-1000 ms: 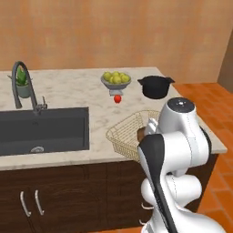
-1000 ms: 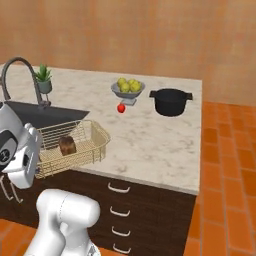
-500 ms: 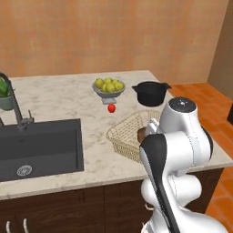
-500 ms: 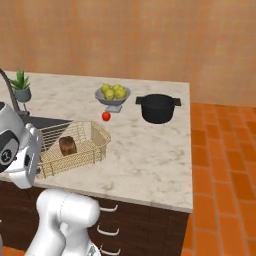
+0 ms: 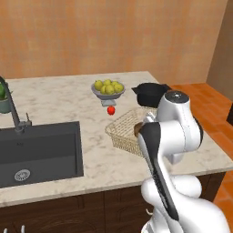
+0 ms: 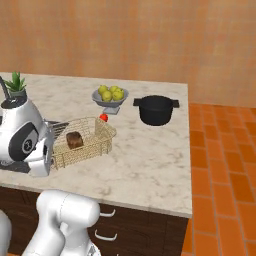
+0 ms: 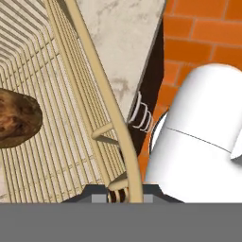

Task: Open the cabinet, pick up the bread from the cabinet and place it in the basket. Then move the basket to the dining counter.

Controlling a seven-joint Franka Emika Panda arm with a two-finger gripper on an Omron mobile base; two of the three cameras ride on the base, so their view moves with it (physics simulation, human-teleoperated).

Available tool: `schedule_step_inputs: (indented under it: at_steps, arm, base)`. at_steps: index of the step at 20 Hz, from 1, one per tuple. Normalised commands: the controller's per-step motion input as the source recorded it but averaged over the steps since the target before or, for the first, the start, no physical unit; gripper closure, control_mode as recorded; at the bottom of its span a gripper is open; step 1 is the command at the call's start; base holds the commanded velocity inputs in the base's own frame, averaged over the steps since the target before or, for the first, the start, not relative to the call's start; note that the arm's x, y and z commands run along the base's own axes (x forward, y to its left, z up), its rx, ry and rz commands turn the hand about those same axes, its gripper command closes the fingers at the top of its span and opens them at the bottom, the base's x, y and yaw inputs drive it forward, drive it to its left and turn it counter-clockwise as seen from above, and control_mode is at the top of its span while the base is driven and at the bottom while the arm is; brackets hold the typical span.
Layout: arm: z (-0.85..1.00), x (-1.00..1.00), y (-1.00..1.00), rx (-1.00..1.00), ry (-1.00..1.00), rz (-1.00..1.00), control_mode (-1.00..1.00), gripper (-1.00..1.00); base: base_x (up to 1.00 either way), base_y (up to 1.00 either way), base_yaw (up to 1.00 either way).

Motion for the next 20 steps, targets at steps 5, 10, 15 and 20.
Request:
schedule_step_inputs:
  at_steps: [5, 10, 15, 20]
  arm:
    - [-0.52, 0.97, -0.37, 0.0, 0.12, 0.32, -1.0, 1.0]
    - [-0.9, 1.0, -0.09, -0.01, 0.1, 0.38, -1.0, 1.0]
    - [-0.63, 0.81, -0.33, 0.0, -0.04, 0.33, -1.0, 1.0]
    - [-0.63, 0.44, -0.23, -0.04, -0.14, 0.11, -1.0, 1.0]
  base:
    - [0.0, 0.0, 0.0]
    - [0.0, 0.0, 0.0]
    - [0.0, 0.0, 0.0]
    - [0.0, 0.0, 0.0]
